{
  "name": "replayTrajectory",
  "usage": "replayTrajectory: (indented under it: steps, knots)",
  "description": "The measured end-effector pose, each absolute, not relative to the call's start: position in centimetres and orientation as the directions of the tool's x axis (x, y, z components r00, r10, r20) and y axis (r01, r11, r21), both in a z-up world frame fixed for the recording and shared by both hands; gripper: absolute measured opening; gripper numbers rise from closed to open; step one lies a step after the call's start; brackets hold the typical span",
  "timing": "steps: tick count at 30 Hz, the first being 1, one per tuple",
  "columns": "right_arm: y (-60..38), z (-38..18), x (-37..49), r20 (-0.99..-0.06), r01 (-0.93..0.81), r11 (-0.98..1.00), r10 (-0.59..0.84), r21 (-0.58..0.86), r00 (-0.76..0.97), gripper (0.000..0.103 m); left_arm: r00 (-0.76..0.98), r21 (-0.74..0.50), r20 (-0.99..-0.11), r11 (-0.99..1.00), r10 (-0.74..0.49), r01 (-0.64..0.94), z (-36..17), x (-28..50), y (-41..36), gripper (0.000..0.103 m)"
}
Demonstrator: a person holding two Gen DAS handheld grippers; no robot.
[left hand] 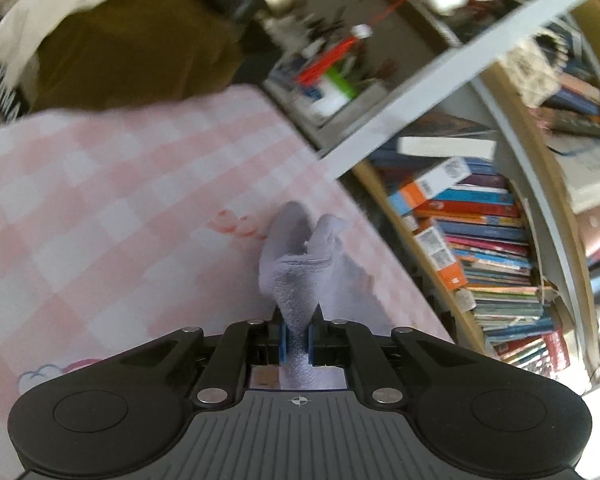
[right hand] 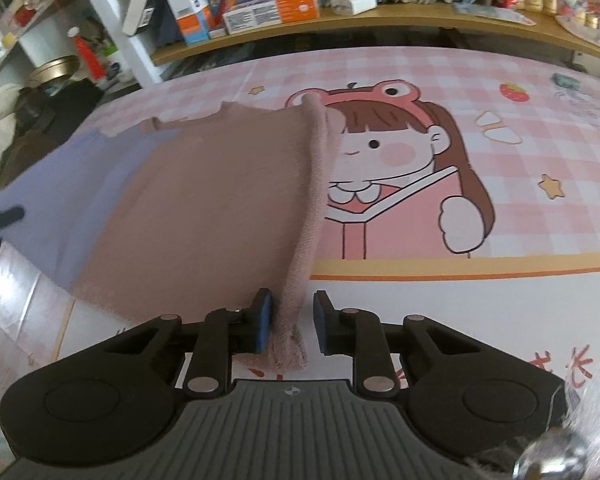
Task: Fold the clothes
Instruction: 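Lift the folded sweater with both tools and fold it over toward the middle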
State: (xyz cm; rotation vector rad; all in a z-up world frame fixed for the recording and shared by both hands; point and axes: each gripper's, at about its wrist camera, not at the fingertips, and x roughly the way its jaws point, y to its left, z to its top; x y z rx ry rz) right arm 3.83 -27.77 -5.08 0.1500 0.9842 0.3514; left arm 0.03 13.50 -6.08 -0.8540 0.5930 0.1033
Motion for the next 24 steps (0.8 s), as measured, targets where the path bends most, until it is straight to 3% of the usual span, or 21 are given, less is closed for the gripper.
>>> replayTrajectory:
  steps: [2,16,21,24]
  knots:
    - [-28.0,-5.2,3.9,-0.777,-0.236,0.921,0.387,0.309,0.497,0.015,0.845,-0.649,-0.517,0.706,-0.136,-0.284,-4.6,0.2,12.2,0.007]
    - [-29.9,-6.3,4.8,-0.718,-0.352,0.841,0.536,0.41,0.444,0.015,0.874,-0.358,-0.474,0.93,-0.108,-0.079,2.6,1.4,-1.3,0.008]
    - [-30.4,-6.5,5.2,-0.704,-0.39,0.817,0.569,0.425,0.425,0.015,0.864,-0.212,-0.485,0.977,-0.137,0.036,3.7,0.8,-7.6,0.008]
    - [-30.5,-6.6,5.3,-0.701,-0.404,0.808,0.579,0.428,0.415,0.015,0.823,-0.134,-0.539,0.983,-0.177,0.123,2.9,0.7,-12.2,0.009]
